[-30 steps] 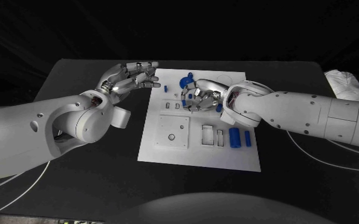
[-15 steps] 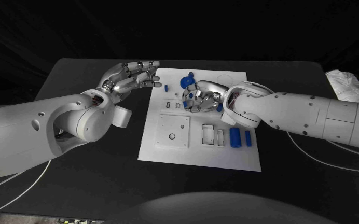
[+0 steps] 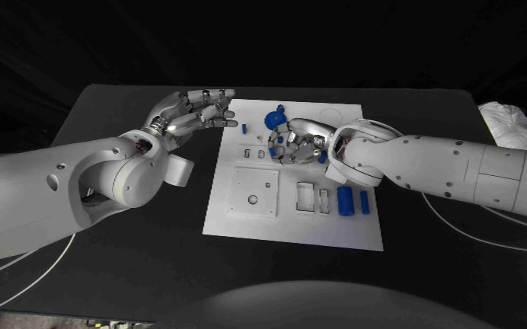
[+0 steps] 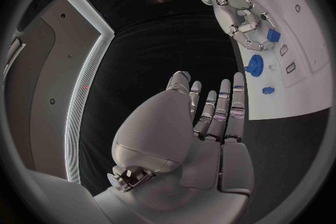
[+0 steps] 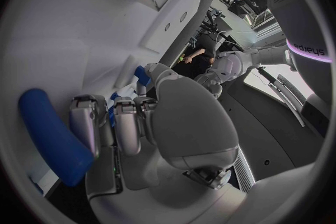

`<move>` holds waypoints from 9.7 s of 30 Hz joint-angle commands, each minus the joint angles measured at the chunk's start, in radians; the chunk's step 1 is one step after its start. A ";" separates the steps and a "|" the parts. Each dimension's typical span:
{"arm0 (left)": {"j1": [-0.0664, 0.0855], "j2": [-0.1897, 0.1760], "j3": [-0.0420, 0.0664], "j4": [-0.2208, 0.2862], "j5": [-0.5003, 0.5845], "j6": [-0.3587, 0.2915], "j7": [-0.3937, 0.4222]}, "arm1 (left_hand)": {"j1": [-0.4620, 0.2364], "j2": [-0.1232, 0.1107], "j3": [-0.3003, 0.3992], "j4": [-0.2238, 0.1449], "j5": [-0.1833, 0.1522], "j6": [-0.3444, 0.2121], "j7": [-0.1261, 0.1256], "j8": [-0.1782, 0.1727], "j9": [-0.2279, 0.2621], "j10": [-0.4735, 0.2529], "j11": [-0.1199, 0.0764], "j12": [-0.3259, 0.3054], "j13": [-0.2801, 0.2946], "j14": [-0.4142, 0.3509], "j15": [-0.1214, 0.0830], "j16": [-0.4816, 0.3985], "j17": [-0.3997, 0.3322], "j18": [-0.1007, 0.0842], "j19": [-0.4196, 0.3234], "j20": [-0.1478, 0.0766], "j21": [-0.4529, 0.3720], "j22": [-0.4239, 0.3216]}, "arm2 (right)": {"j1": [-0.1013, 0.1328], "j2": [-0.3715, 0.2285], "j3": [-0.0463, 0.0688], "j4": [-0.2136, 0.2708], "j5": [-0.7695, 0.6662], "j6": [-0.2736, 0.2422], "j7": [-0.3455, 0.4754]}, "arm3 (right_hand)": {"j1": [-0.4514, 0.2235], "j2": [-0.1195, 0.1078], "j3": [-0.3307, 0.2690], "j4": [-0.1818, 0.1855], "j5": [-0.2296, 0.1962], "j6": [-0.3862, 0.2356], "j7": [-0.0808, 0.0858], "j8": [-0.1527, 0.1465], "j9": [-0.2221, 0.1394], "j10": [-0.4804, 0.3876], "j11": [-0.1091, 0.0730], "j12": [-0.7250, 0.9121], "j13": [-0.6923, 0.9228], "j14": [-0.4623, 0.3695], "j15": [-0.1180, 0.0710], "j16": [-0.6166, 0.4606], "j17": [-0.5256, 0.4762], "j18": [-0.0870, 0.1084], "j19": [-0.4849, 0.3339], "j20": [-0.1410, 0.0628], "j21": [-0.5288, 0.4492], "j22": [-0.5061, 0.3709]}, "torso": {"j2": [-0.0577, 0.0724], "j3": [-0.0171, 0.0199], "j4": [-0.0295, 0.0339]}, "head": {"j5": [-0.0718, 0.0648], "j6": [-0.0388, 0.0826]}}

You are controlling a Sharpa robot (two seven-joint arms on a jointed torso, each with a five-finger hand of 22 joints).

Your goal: Assemble the parts on the task board

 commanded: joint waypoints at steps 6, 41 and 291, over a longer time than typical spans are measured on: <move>0.000 0.003 0.001 0.002 -0.004 0.018 0.000 | 0.010 -0.002 0.005 0.002 0.006 -0.003 0.005 0.006 0.000 -0.003 0.004 0.003 -0.001 -0.002 0.002 0.004 -0.002 -0.008 -0.006 -0.002 -0.004 -0.002 | -0.001 0.002 0.000 -0.001 -0.013 0.029 -0.001 | -0.013 -0.002 0.004 -0.013 -0.013 -0.021 0.001 -0.025 -0.020 0.106 0.010 0.004 0.263 0.104 0.009 0.003 0.263 0.012 0.002 0.008 -0.006 0.218 | 0.000 -0.0001 0.0002 | -0.001 -0.001; 0.000 0.000 0.001 -0.003 -0.004 0.018 -0.004 | 0.009 -0.003 0.006 0.002 0.004 -0.004 0.007 0.006 0.000 -0.004 0.005 0.003 -0.001 -0.003 0.003 0.004 -0.002 -0.008 -0.007 -0.002 -0.004 -0.002 | -0.001 -0.008 0.000 -0.002 0.004 -0.103 0.154 | -0.142 -0.043 -0.139 0.039 -0.448 -0.163 -0.024 -0.206 -0.242 0.106 0.000 0.004 0.263 0.104 0.006 0.003 0.263 0.042 -0.109 0.008 -0.118 0.178 | 0.000 0.0014 0.0010 | 0.005 -0.003; 0.032 0.333 0.044 -0.295 -0.956 0.250 -1.187 | -0.160 -0.098 0.064 -0.011 -0.026 0.342 -0.142 0.253 0.544 1.294 -0.265 0.951 1.505 1.072 -0.328 0.874 1.504 -0.085 0.792 -0.283 0.993 1.110 | 0.197 -0.330 -0.035 0.283 0.383 0.171 -0.152 | -0.182 0.325 -0.575 0.081 -0.105 -0.045 0.009 0.040 -0.168 0.106 0.021 0.004 0.263 0.104 0.021 0.003 0.263 0.016 -0.013 0.021 -0.006 0.213 | -0.074 0.0123 -0.1158 | 0.079 -0.012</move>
